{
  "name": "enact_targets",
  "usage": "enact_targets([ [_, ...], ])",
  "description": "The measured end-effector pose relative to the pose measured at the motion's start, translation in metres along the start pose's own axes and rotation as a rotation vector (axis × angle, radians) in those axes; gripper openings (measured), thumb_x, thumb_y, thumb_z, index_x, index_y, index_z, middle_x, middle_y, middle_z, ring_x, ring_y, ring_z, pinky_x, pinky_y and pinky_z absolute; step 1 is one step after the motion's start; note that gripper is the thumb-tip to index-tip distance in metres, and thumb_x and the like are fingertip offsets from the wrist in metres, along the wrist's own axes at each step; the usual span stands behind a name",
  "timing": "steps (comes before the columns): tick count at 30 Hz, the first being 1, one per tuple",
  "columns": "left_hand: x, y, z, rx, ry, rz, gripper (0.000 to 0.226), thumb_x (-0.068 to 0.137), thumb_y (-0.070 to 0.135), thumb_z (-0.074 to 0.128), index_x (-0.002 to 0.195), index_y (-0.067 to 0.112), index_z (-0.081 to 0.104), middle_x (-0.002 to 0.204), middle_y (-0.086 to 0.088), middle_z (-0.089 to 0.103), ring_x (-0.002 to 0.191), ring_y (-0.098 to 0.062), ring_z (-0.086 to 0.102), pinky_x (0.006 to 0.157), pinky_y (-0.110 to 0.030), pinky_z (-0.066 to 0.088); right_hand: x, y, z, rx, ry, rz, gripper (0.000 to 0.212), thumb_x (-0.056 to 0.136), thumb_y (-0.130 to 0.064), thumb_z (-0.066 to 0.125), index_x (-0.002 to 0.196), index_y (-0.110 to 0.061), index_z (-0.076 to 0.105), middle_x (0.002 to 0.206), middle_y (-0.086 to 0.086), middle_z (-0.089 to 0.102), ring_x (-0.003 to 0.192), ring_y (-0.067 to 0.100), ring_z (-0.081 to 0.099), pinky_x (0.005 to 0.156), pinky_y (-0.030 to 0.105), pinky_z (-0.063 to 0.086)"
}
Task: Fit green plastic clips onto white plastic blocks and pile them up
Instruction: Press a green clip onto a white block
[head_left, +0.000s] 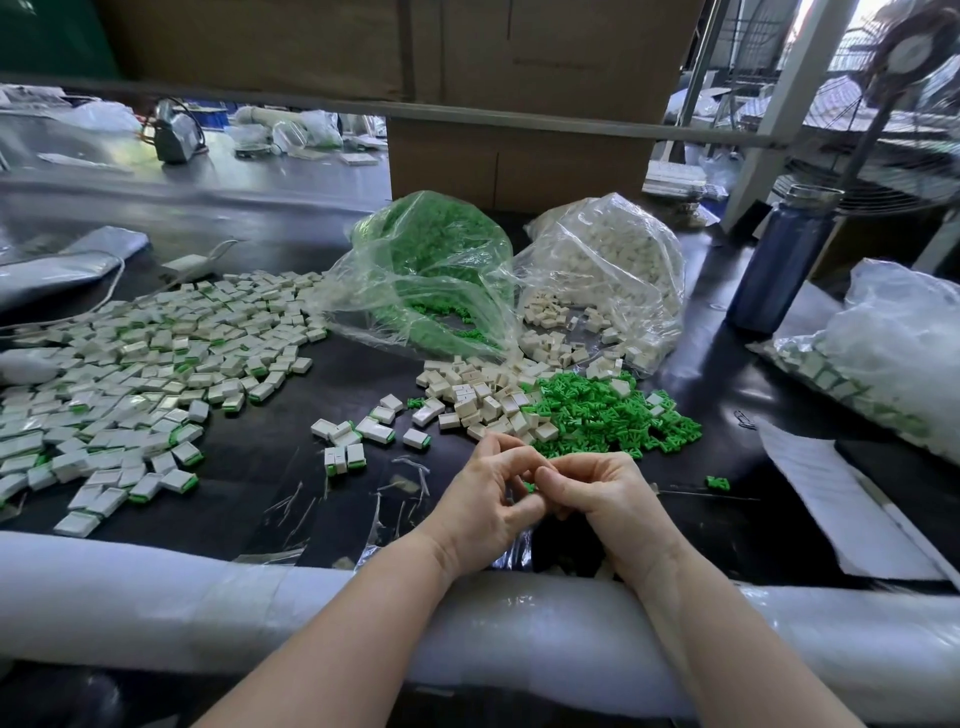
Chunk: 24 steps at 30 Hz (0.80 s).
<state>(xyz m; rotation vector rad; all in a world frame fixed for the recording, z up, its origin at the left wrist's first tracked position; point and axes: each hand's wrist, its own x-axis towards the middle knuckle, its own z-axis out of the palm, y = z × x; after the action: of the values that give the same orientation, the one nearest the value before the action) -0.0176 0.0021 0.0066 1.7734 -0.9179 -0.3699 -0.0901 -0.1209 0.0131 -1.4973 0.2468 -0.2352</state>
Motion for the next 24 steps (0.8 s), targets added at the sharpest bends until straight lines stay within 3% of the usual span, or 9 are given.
enact_targets([
  [8,-0.0019,0.0029,-0.0007,0.029,-0.009,-0.001,0.025,0.081,0.001,0.057,0.083,0.025,0.061,0.102,0.004,0.042,0.079,-0.010,0.049,0.078,-0.022,0.046,0.0007,0.0001,0.0010,-0.020,0.034,-0.007,0.016,0.080,-0.001,0.065,0.068,-0.007,0.074,0.049,0.002,0.058,0.045,0.007,0.048,0.047,0.017,0.041],
  [14,-0.0001,0.0023,-0.0029,-0.011,0.075,0.002,0.008,0.087,0.009,0.062,0.094,0.009,0.064,0.112,-0.007,0.044,0.080,-0.012,0.050,0.078,-0.015,0.045,0.0012,-0.0007,0.0049,0.000,0.024,-0.049,0.021,0.075,-0.029,0.063,0.078,-0.010,0.072,0.062,0.005,0.068,0.056,0.012,0.062,0.053,0.018,0.050],
  [17,0.0009,0.0011,-0.0027,-0.018,0.127,-0.024,0.015,0.087,0.011,0.062,0.099,0.002,0.065,0.113,-0.010,0.044,0.080,-0.013,0.048,0.077,-0.014,0.046,0.0032,0.0015,0.0013,0.043,0.126,-0.066,0.011,0.081,-0.013,0.065,0.086,-0.005,0.071,0.071,0.007,0.071,0.065,0.015,0.066,0.055,0.024,0.055],
  [19,0.0008,0.0024,-0.0021,-0.030,0.136,-0.036,0.016,0.087,0.010,0.062,0.100,0.000,0.065,0.113,-0.011,0.043,0.079,-0.015,0.048,0.076,-0.018,0.047,0.0026,0.0023,0.0003,0.000,0.151,-0.093,0.007,0.081,-0.003,0.066,0.080,-0.007,0.071,0.072,0.008,0.071,0.067,0.016,0.066,0.056,0.026,0.056],
  [24,0.0004,0.0022,-0.0010,0.000,0.139,-0.028,0.017,0.086,0.010,0.063,0.099,-0.001,0.064,0.112,-0.010,0.044,0.076,-0.012,0.046,0.071,-0.010,0.043,0.0015,0.0017,-0.0017,-0.115,0.163,-0.139,0.014,0.077,-0.001,0.071,0.070,-0.013,0.070,0.066,0.005,0.068,0.063,0.015,0.063,0.059,0.027,0.053],
])
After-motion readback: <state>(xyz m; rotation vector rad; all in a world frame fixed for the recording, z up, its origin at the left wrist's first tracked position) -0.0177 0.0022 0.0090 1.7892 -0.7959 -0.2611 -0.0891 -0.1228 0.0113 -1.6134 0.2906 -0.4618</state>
